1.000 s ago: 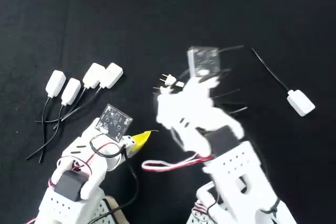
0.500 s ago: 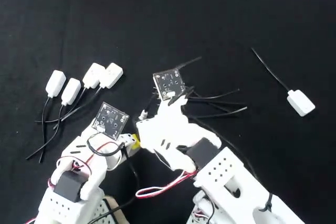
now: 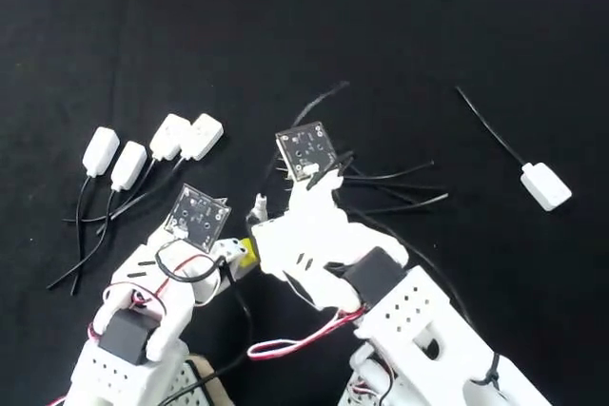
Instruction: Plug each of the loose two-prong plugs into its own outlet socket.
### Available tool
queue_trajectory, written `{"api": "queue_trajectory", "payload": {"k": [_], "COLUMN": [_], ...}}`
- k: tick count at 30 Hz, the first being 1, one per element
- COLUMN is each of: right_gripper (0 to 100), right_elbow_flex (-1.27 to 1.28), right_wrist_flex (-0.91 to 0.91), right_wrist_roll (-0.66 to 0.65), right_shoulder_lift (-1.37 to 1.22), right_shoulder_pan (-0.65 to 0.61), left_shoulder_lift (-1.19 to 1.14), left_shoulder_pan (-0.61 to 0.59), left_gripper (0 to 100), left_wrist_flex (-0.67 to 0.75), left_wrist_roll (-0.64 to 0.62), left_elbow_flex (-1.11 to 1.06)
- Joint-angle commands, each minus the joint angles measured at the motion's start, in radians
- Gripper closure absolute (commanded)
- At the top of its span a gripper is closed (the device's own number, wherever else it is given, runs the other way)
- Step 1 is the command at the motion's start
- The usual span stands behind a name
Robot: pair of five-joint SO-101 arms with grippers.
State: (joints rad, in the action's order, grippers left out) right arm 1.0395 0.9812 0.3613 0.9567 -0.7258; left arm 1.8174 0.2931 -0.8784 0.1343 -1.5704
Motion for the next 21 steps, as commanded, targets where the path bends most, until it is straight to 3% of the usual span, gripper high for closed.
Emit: {"api": "queue_trajectory", "payload": {"k": [1,14,17,21], "right_gripper": [98.6,98.6,98.6,98.4], "right_elbow_flex": [-0.007,-0.007,-0.007,-0.059], "right_wrist_flex": [0.077,0.081,0.087,0.153], "right_wrist_roll": [-0.038,-0.054,-0.054,-0.044], "right_shoulder_lift": [-0.013,-0.015,-0.015,-0.015], "right_shoulder_pan": [-0.020,-0.014,0.005,0.158], "left_shoulder_lift": [0.008,0.008,0.008,0.008], "left_shoulder_pan": [-0.091,-0.107,-0.124,-0.341], "left_gripper": [70,70,70,70], "left_wrist_flex": [0.046,0.046,0.037,0.066], "left_wrist_roll": [0.000,0.003,0.054,0.077], "left_elbow_flex": [0.022,-0.008,-0.002,0.025]}}
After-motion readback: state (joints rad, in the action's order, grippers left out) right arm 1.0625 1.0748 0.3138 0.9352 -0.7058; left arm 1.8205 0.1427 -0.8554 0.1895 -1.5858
